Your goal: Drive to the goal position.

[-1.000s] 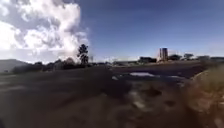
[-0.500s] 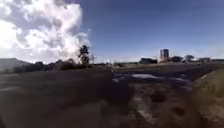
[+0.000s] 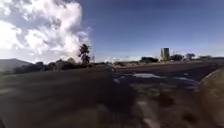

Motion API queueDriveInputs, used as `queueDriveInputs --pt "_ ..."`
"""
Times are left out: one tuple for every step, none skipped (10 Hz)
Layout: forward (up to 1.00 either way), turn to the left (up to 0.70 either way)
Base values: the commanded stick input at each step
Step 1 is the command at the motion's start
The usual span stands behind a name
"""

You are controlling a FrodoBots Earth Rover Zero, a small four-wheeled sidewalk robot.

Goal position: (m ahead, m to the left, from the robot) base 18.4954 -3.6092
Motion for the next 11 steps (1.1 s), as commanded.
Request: queueDriveInputs --pt "0.5 0.0" --pt "0.5 0.0" --pt "0.5 0.0" --pt "0.5 0.0" --pt "0.5 0.0" --pt "0.5 0.0" --pt "0.5 0.0" --pt "0.5 0.0" --pt "0.5 0.0" --pt "0.5 0.0" --pt "0.5 0.0"
